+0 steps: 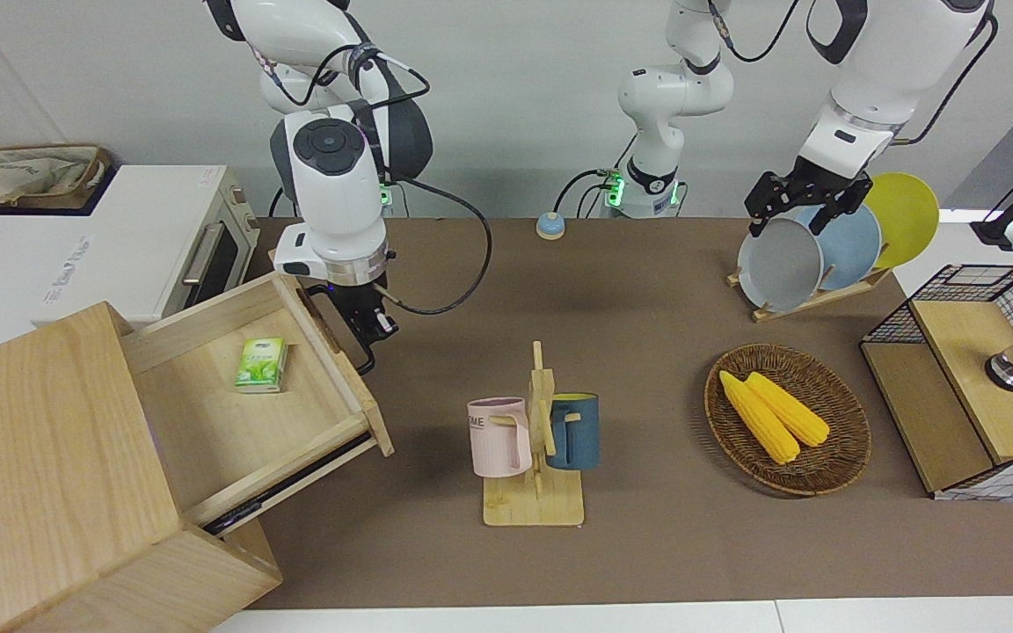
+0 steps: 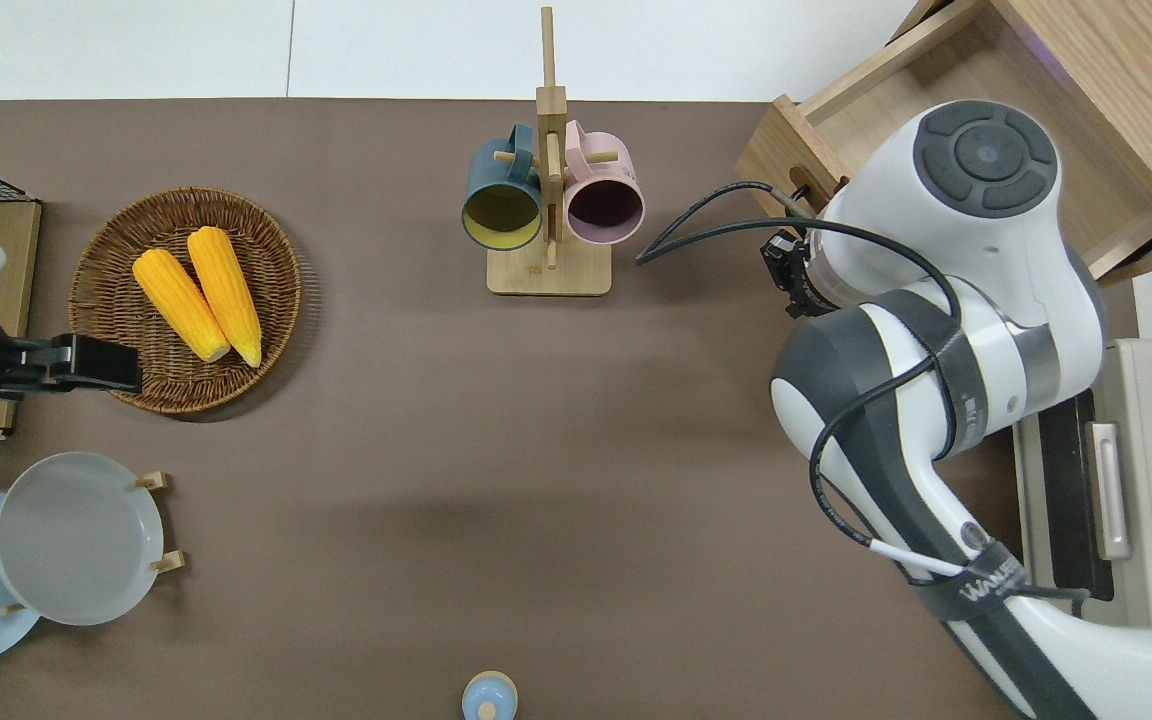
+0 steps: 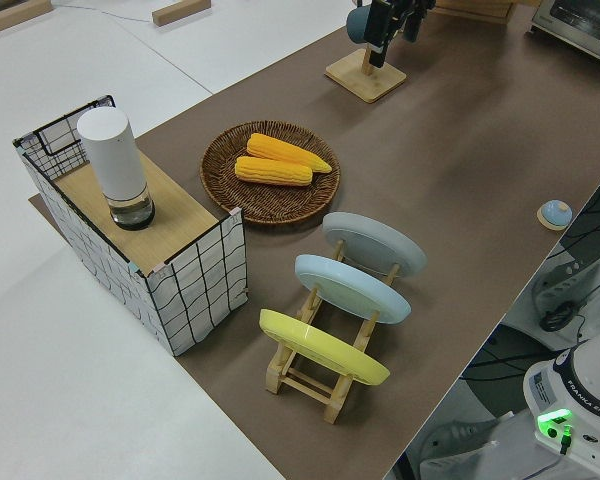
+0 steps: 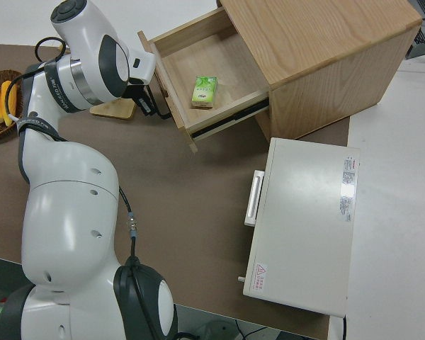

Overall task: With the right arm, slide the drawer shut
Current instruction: 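Push the drawer front with the right gripper away from the robot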

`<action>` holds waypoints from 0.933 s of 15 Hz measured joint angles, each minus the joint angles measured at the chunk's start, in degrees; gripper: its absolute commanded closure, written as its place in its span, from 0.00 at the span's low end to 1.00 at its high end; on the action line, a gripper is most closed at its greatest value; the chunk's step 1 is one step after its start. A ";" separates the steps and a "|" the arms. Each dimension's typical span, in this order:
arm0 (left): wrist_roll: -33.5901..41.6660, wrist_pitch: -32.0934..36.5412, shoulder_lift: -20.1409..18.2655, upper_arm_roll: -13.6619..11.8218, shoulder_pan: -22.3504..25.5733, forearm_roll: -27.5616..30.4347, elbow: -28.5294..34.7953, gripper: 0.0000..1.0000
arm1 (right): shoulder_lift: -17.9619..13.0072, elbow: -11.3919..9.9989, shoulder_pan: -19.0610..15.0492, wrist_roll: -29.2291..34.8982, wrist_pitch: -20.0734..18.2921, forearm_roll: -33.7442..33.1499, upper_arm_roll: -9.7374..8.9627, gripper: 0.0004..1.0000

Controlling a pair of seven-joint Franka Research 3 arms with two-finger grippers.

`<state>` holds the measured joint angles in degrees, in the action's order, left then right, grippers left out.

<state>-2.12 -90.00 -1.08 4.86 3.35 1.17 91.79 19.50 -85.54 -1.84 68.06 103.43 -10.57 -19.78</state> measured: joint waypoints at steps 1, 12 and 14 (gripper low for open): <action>0.00 0.00 0.00 0.01 0.00 0.00 0.00 0.00 | 0.32 0.40 -0.64 0.00 -0.02 -0.21 -0.14 1.00; 0.00 0.00 0.00 0.00 0.00 0.00 0.00 0.00 | 2.93 4.02 -6.03 0.01 -0.09 -2.27 -0.50 1.00; 0.00 0.00 0.00 0.00 0.00 0.00 0.00 0.00 | 3.65 5.00 -6.71 0.01 -0.09 -2.84 -0.51 1.00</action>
<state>-2.12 -90.00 -1.08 4.86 3.35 1.17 91.79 23.15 -80.55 -8.55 68.06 103.34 -13.41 -20.28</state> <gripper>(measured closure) 0.000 0.991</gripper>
